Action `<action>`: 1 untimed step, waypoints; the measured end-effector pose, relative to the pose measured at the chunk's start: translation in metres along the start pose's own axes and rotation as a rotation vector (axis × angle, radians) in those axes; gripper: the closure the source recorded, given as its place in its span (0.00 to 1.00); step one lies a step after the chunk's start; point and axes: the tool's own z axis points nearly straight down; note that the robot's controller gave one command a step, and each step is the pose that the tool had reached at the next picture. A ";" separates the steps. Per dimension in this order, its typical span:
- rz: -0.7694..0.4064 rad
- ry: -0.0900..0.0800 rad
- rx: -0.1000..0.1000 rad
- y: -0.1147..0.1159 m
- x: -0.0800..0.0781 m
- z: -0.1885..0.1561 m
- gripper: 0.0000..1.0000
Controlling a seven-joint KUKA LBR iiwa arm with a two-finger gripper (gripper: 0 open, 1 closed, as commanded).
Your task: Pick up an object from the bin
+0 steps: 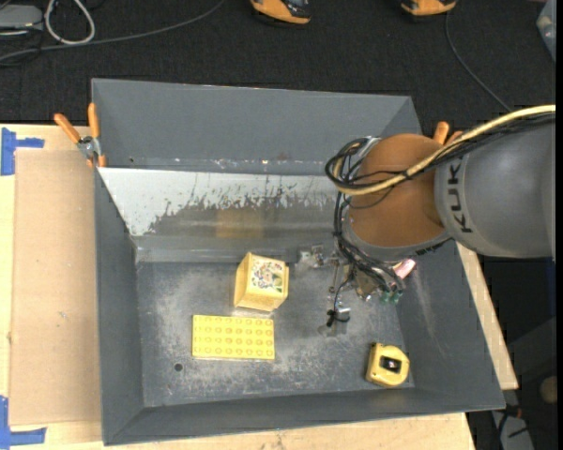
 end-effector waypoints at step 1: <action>-0.089 -0.003 0.003 0.029 -0.003 0.020 0.00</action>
Offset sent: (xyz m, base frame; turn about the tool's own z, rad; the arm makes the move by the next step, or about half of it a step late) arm 0.0024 0.0974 -0.0172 -0.0609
